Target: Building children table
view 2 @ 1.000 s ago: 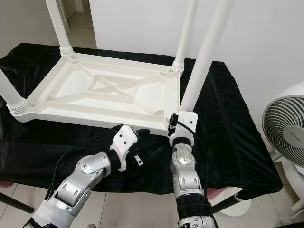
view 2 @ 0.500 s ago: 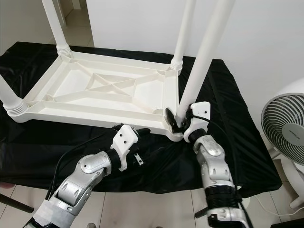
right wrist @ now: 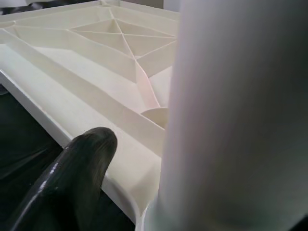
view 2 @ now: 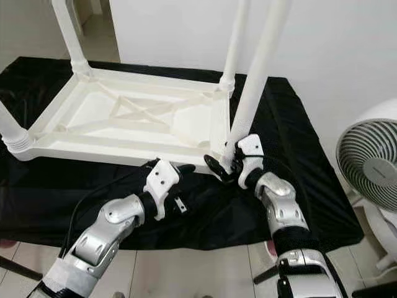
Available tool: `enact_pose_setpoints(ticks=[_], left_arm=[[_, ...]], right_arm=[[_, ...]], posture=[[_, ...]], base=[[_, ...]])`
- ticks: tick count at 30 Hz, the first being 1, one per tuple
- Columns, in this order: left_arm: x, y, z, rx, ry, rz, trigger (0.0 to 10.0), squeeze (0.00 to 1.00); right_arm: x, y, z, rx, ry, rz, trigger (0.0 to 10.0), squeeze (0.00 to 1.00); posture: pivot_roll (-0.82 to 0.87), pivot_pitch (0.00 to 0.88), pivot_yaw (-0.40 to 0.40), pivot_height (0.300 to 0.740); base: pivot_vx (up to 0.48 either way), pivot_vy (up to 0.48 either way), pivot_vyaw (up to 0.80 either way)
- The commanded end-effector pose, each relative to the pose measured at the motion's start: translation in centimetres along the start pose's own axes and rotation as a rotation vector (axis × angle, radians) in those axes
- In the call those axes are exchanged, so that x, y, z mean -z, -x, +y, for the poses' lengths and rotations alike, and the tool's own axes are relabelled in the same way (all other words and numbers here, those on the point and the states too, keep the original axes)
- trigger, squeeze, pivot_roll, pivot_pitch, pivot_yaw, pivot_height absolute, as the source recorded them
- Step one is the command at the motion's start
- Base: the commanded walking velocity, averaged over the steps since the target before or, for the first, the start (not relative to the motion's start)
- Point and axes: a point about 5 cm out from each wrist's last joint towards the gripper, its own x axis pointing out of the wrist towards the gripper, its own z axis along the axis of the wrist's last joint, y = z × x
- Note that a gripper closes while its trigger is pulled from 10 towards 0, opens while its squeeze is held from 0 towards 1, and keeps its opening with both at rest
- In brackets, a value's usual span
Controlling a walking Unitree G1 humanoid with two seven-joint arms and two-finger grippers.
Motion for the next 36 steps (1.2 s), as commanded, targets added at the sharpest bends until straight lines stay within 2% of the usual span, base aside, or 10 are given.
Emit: enact_pose_setpoints(ticks=[1, 11, 18, 19, 20, 27, 31, 36], left_arm=[[0.1, -0.1, 0.0, 0.002, -0.006, 0.012, 10.0, 0.0], [0.1, 0.0, 0.0, -0.002, -0.007, 0.012, 10.0, 0.0], [0.1, -0.1, -0.1, 0.004, -0.002, 0.011, 10.0, 0.0], [0.1, -0.1, -0.1, 0.005, -0.002, 0.011, 10.0, 0.0], [0.1, -0.1, -0.1, 0.006, -0.001, 0.011, 10.0, 0.0], [0.1, -0.1, -0.2, 0.007, 0.001, 0.011, 10.0, 0.0], [0.2, 0.0, -0.3, 0.002, 0.004, 0.014, 10.0, 0.0], [0.3, 0.1, -0.4, 0.005, 0.009, 0.017, 10.0, 0.0]], right_arm=[[-0.1, -0.9, 0.6, -0.062, 0.023, 0.013, 0.0, 0.0], [0.4, -0.9, 0.2, -0.108, 0.039, 0.031, 0.0, 0.0], [1.1, -0.1, -0.4, -0.064, 0.035, 0.04, 0.0, 0.0], [1.2, 0.0, -0.6, -0.039, 0.035, 0.044, 3.9, 0.0], [1.3, 0.0, -0.7, -0.017, 0.034, 0.048, 10.0, 0.0], [1.7, -0.1, -0.8, 0.093, 0.02, 0.051, 10.0, 0.0], [1.4, -0.5, 0.3, 0.201, -0.001, -0.002, 10.0, 0.0], [1.3, -0.6, 1.0, 0.274, -0.018, -0.016, 10.0, 0.0]], posture=[[0.09, 0.042, -0.048, 0.74], [0.09, 0.043, -0.051, 0.74], [0.08, 0.047, -0.049, 0.74], [0.08, 0.048, -0.05, 0.74], [0.08, 0.048, -0.05, 0.74], [0.08, 0.051, -0.053, 0.74], [0.09, 0.053, -0.058, 0.74], [0.09, 0.054, -0.062, 0.74]], base=[[0.0, 0.0, 0.0], [0.0, 0.0, 0.0], [0.0, 0.0, 0.0], [0.0, 0.0, 0.0], [0.0, 0.0, 0.0], [0.0, 0.0, 0.0], [0.0, 0.0, 0.0], [0.0, 0.0, 0.0]])
